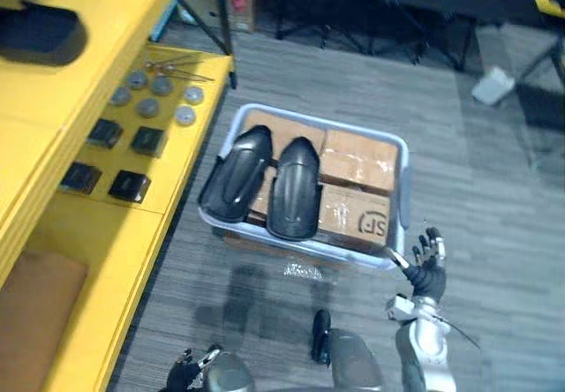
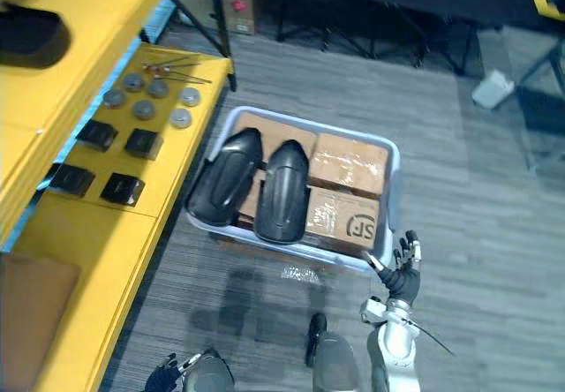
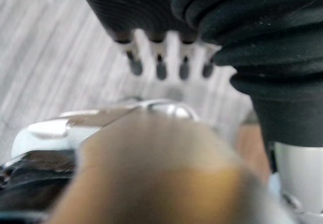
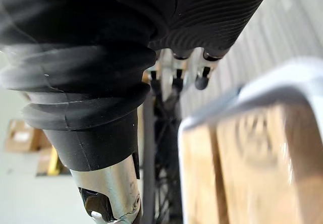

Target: Walk over and take plastic housings, then place them on the shelf

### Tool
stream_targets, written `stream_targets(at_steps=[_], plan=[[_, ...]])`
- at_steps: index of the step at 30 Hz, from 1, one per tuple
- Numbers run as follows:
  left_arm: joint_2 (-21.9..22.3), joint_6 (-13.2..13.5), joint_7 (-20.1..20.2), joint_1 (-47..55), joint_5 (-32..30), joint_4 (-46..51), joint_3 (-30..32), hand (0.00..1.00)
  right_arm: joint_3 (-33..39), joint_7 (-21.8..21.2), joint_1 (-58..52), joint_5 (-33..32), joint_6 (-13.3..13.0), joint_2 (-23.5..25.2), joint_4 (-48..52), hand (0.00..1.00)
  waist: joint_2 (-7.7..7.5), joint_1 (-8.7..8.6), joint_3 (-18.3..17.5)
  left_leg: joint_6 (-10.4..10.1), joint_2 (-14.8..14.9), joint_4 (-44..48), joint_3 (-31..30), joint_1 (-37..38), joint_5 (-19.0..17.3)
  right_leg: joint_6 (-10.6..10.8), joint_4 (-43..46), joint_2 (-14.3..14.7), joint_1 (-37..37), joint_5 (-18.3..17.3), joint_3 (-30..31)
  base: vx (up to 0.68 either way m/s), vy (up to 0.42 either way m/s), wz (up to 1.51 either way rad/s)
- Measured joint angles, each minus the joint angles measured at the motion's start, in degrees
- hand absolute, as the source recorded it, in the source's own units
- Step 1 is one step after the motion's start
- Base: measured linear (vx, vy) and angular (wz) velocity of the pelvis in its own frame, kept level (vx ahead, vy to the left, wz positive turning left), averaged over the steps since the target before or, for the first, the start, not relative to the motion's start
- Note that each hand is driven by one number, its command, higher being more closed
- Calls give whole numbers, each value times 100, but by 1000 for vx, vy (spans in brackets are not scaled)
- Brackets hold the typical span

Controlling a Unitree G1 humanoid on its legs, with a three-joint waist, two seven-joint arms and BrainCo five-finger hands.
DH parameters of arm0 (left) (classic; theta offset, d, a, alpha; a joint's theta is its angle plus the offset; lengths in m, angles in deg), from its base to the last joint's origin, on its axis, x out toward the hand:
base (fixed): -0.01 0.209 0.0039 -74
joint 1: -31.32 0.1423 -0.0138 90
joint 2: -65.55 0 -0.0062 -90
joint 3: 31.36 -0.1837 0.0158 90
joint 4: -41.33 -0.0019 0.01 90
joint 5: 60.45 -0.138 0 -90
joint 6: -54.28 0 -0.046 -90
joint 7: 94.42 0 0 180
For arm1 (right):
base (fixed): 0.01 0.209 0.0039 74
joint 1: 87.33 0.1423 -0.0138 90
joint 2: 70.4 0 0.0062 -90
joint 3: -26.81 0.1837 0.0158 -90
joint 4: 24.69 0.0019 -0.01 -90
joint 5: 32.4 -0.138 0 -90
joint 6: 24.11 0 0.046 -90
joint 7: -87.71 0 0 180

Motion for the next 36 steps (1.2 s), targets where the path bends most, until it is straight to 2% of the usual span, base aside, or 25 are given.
stream_targets(at_steps=[2, 3, 4, 5, 6, 7, 8, 11, 15, 17, 19, 21, 25, 28, 29, 34, 36], plan=[[16, 103, 36, -24, -9, 11, -68, 0, 91, -14, -65, -2, 83, -101, 59, 0, 30, 6, 37, 154, -149, 5, -309, -101, -121, -16, -168, -14, 7, 28, 35, -82, -3, 0], [2, 189, 76, -46, -16, 57, -194, 0, 176, 2, -23, -47, 83, -109, 61, 0, 93, 24, 66, 205, -232, -26, -518, -157, -240, 39, -255, -27, -9, 74, 63, -96, 111, -15], [18, 266, 94, -32, -2, 157, -239, 0, 193, 0, 75, -139, 83, -151, 61, 0, 122, 63, 79, 167, -370, -240, -682, -138, -295, 80, -285, -49, -134, 169, 197, -117, 170, -28], [24, 314, 107, -38, 30, 229, -248, 0, 194, 5, 223, -139, 83, -159, 64, 0, 184, 80, 87, 41, -487, -424, -762, -109, -363, 140, -288, -93, -252, 240, 271, -95, 185, -38], [25, 364, 122, -101, 90, 280, -281, 0, 207, 11, 388, -140, 86, -125, 48, 0, 141, 94, 202, -103, -626, -548, -720, -31, -299, 215, -290, -163, -308, 343, 347, -80, 192, -25], [-28, 369, 124, -169, 183, 344, -353, 0, 192, 10, 501, -135, 94, -117, 40, 0, 112, 109, 295, -112, -754, -543, -687, -48, -268, 255, -360, -269, -303, 499, 400, -68, 220, -23], [-53, 361, 130, -228, 152, 472, -403, 0, 192, 13, 677, -128, 151, -120, -63, 0, 103, 207, 366, -62, -889, -436, -610, -67, -294, 334, -514, -390, -269, 646, 504, -65, 222, -20], [-130, 382, 46, -363, -71, 697, -682, 0, 188, 0, 1273, -140, 357, -146, -835, 0, 104, 340, 408, 120, -1133, -137, -676, -165, -400, 484, -996, -620, -10, 974, 536, -69, 233, 0], [-1, 399, -229, -657, -69, 937, -759, 0, 159, 6, 2588, -196, 521, -341, -1808, 0, 41, 478, 613, 232, -1135, 435, -968, -663, -674, 495, -1341, -643, 12, 1293, 422, -117, 122, 20], [51, 396, -252, -888, -86, 968, -909, 0, 179, 55, 3331, -279, 604, -668, -2389, 0, 87, 575, 700, 262, -1116, 767, -1215, -1052, -787, 503, -1453, -643, -12, 1391, 221, -148, 41, 38], [103, 397, -291, -1039, -96, 969, -939, 0, 196, 146, 4103, -412, 745, -1011, -2979, 0, 121, 795, 723, 296, -1111, 1015, -1366, -1399, -835, 510, -1450, -652, -172, 1448, 151, -150, 36, 25], [125, 402, -305, -1069, -183, 996, -962, 0, 202, 254, 4615, -487, 832, -1216, -3447, 0, 190, 900, 764, 301, -1129, 1138, -1487, -1569, -835, 523, -1442, -678, -205, 1483, 31, -63, 31, 30], [239, 614, -323, -1141, -184, 999, -1030, 0, 200, 515, 5515, -542, 982, -1555, -4220, 0, 365, 1120, 860, 320, -1181, 1300, -1717, -1811, -822, 522, -1322, -731, -285, 1480, -162, -54, 49, 27], [262, 668, -329, -1226, -156, 982, -1124, 0, 192, 740, 5869, -507, 1139, -1784, -4431, 0, 437, 1248, 896, 351, -1250, 1345, -1784, -1934, -803, 519, -1209, -806, -394, 1461, -244, -48, 47, 16], [288, 735, -328, -1261, -47, 935, -1130, 0, 188, 799, 5992, -504, 1263, -1905, -4541, 0, 501, 1281, 938, 359, -1274, 1385, -1836, -1974, -798, 519, -1155, -836, -399, 1458, -303, -55, 52, 17], [298, 913, -329, -1290, 280, 832, -1136, 0, 69, 991, 6285, -511, 1912, -1983, -5183, 0, 520, 1351, 949, 374, -1329, 1516, -1861, -2138, -797, 531, -835, -950, -609, 1318, -337, -62, 52, 9], [317, 1004, -331, -1349, 344, 755, -1207, 0, 71, 1059, 6318, -513, 1998, -2111, -5291, 0, 588, 1389, 983, 378, -1329, 1576, -1893, -2168, -799, 531, -797, -959, -609, 1316, -369, -65, 43, 4]])
